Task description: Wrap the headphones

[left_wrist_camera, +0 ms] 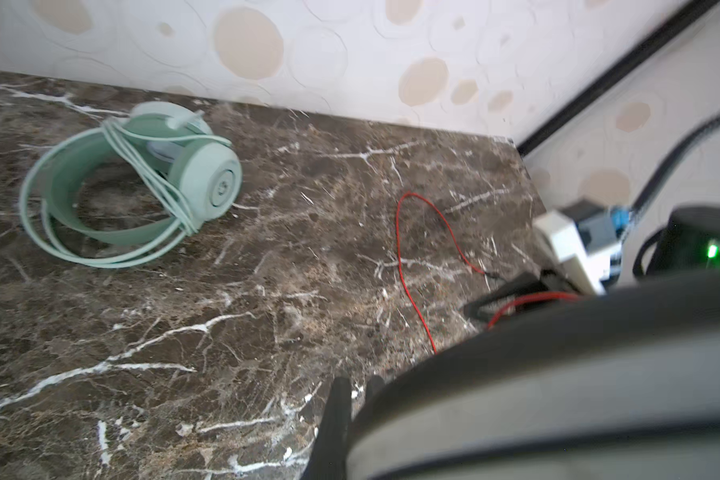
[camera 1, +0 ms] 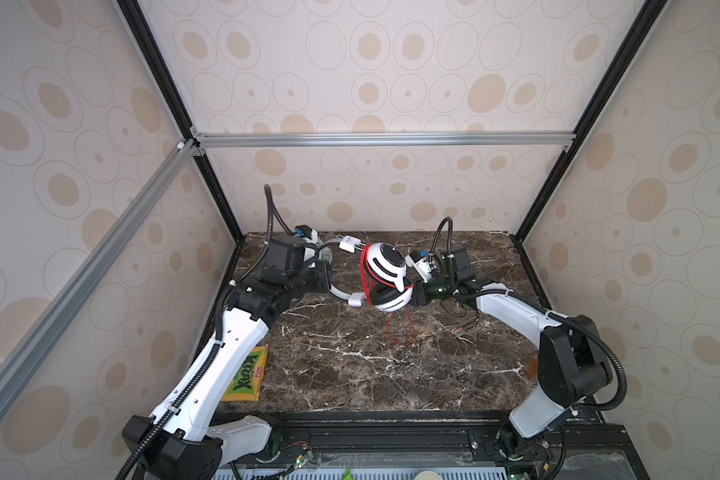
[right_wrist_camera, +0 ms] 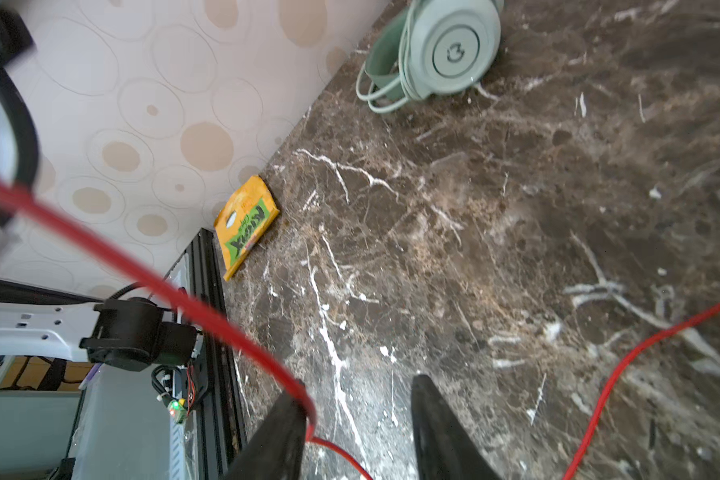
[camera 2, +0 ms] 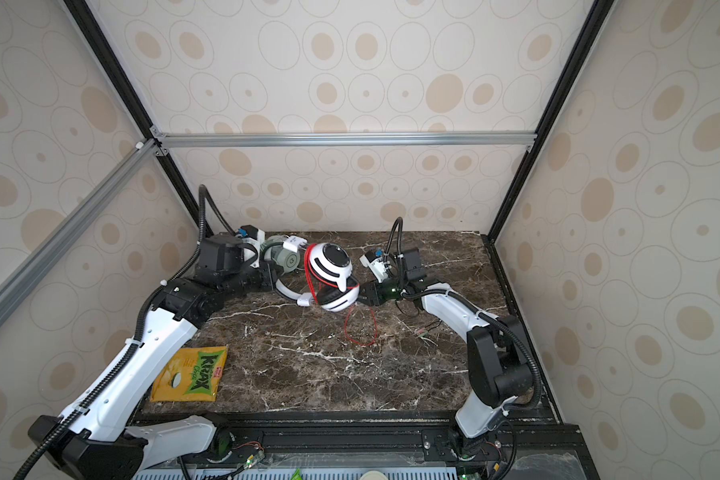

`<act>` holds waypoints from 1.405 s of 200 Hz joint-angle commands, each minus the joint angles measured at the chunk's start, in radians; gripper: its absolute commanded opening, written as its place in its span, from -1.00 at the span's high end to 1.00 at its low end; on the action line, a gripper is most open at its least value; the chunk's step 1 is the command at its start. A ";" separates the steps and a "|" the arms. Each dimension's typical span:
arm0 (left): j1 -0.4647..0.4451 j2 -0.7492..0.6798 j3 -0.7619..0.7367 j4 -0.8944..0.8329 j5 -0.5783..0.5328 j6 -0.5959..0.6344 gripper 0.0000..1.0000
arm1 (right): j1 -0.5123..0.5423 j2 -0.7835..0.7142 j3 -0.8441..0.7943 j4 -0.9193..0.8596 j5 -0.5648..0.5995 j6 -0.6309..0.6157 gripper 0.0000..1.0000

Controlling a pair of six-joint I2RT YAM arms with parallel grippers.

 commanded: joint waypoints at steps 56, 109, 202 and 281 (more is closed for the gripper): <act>0.205 0.061 0.048 0.121 0.140 -0.087 1.00 | 0.000 -0.094 -0.170 0.041 0.085 0.035 -0.02; 0.247 0.085 0.019 0.174 0.153 -0.058 1.00 | 0.078 -0.037 -0.146 0.006 0.148 -0.020 -0.06; 0.294 0.063 -0.083 0.274 0.202 -0.087 1.00 | 0.216 0.236 0.068 0.114 0.208 0.010 -0.15; 0.367 0.001 -0.133 0.315 0.280 -0.108 1.00 | 0.301 0.551 0.452 0.093 0.175 0.050 -0.16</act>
